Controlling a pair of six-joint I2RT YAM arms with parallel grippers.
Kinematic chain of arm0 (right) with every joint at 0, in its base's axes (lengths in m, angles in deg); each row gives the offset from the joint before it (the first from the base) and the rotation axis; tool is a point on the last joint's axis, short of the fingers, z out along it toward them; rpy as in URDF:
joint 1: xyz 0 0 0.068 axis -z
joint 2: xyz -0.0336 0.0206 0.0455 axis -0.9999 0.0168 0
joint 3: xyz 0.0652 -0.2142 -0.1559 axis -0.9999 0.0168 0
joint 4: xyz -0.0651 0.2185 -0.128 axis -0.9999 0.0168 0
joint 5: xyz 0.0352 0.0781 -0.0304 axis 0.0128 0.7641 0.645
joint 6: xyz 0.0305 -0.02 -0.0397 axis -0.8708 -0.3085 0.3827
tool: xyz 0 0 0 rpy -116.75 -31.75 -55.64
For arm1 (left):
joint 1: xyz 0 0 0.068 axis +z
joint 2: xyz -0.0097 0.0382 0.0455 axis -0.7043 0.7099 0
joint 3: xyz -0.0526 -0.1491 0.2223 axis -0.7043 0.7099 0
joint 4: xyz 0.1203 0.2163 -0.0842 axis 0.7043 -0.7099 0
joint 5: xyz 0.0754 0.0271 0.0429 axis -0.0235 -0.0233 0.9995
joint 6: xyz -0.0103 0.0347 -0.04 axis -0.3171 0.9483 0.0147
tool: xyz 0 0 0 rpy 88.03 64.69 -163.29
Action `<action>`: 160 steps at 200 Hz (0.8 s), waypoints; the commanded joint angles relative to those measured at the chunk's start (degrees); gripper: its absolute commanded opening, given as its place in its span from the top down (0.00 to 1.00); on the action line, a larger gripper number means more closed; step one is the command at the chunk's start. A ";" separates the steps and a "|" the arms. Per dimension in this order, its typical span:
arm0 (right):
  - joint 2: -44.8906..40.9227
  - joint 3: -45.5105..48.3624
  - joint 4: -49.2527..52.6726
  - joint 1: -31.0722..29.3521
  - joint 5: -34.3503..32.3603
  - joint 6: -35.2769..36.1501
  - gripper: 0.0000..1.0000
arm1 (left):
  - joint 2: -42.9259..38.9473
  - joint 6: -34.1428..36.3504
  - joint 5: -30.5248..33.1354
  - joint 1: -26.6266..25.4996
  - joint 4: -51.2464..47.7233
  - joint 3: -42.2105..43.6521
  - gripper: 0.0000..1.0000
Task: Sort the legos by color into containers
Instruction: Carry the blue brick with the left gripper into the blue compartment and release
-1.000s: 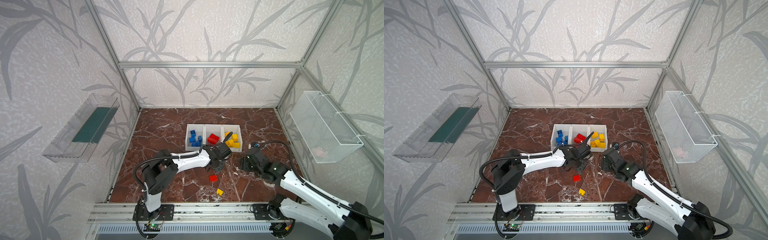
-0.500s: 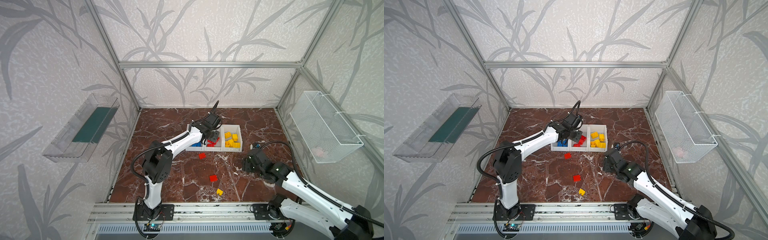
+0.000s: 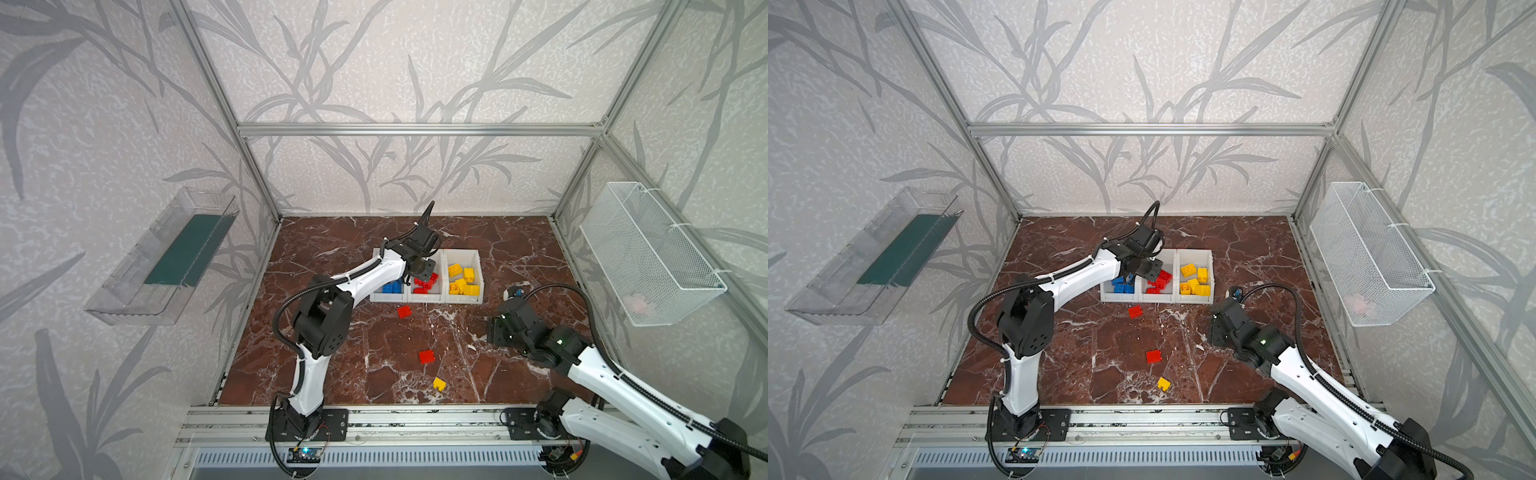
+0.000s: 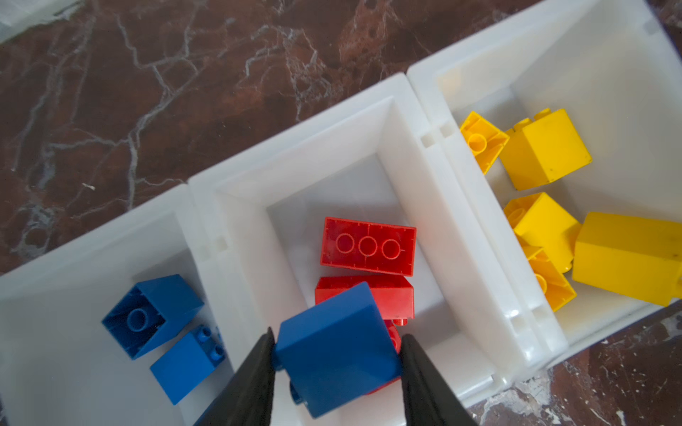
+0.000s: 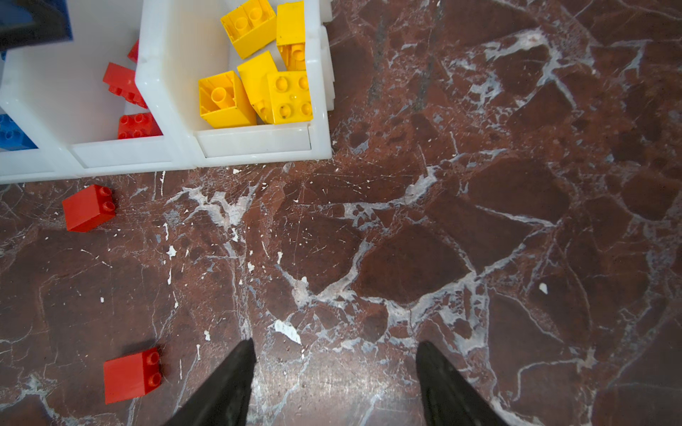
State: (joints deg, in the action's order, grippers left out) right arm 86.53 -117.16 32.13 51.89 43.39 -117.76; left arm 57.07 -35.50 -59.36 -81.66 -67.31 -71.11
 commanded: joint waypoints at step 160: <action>2.61 -2.66 -0.76 0.23 3.98 4.04 0.30 | -14.12 -2.73 0.23 9.19 6.21 13.14 0.32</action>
State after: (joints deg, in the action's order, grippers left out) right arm 88.34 -117.33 31.93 51.92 45.66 -115.68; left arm 47.46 -37.44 -59.34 -72.76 -61.63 -59.65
